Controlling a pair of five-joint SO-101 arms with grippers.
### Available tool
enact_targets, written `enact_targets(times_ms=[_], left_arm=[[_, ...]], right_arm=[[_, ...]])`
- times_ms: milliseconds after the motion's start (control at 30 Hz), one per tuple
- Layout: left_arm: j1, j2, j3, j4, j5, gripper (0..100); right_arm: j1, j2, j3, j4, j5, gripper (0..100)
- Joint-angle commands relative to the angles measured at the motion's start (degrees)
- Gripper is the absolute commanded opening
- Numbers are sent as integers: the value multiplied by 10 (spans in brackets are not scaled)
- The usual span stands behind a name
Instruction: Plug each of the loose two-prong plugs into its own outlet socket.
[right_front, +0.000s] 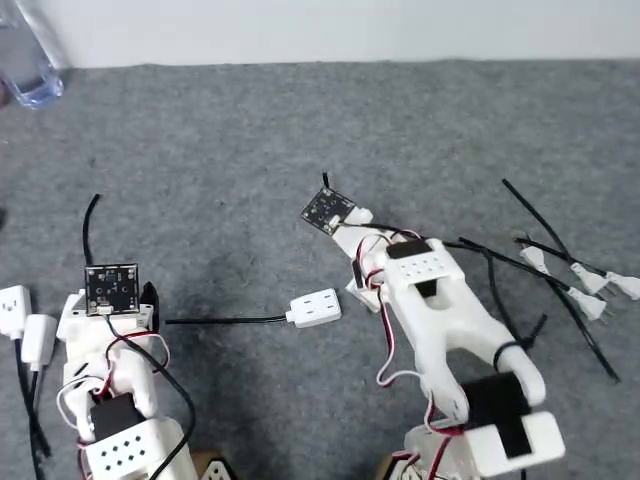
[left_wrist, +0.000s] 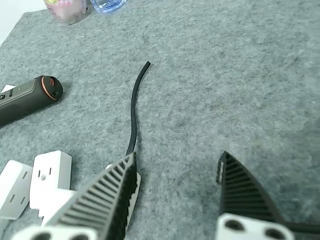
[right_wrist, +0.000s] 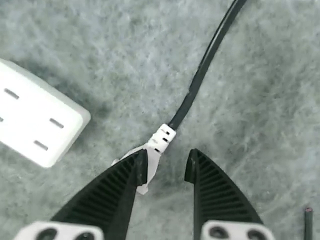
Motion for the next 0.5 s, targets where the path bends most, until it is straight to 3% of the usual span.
enact_targets(times_ms=[0, 467], left_arm=[[3, -7, -4, -15, 4, 247], [4, -7, -4, -15, 4, 247]], right_arm=[[6, 8, -47, -9, -6, 143], [-14, 20, -66, -15, -7, 143]])
